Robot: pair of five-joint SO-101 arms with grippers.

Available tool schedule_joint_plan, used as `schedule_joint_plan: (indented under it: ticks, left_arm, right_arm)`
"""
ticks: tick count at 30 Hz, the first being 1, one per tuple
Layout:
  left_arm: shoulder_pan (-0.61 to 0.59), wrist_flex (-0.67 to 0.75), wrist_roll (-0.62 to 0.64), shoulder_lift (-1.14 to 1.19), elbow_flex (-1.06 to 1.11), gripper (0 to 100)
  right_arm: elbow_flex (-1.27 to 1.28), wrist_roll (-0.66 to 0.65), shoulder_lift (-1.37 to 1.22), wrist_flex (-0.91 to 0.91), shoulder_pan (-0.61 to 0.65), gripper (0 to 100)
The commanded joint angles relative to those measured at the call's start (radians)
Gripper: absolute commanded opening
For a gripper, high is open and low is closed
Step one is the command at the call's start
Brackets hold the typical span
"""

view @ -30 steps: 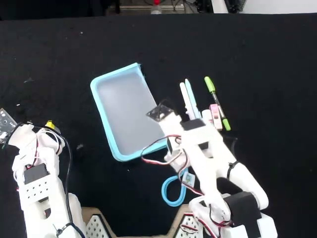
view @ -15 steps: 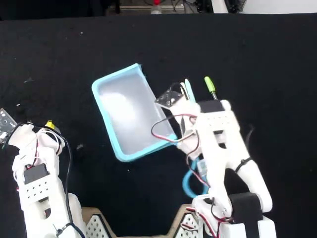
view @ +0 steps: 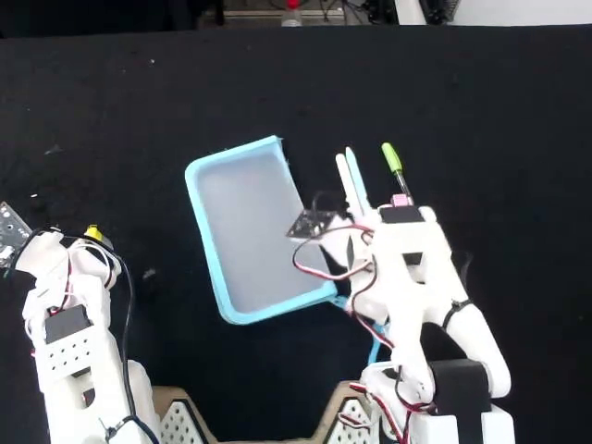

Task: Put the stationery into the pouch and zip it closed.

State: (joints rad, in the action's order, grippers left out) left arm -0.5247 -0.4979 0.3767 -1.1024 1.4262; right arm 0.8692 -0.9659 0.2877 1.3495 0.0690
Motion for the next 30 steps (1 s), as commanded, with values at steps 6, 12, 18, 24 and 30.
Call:
schedule_joint_plan:
  ticks: [6, 12, 18, 24, 30]
  left_arm:
    - [0.007, 0.02, 0.005, -0.011, -0.064, 14]
    - [0.007, 0.02, 0.005, -0.011, -0.064, 14]
    - [0.007, 0.02, 0.005, -0.011, -0.064, 14]
    - [0.007, 0.02, 0.005, -0.011, -0.062, 14]
    - [0.007, 0.02, 0.005, -0.011, -0.064, 14]
  right_arm:
    - [0.01, 0.284, -0.001, -0.207, 0.078, 15.0]
    - [0.005, 0.385, 0.002, -0.262, 0.172, 14.9]
    - [-0.01, 0.511, 0.002, -0.315, 0.316, 14.9]
    - [-0.016, 0.572, 0.004, -0.328, 0.282, 15.2]
    - [0.022, 0.465, 0.061, -0.219, 0.272, 15.2]
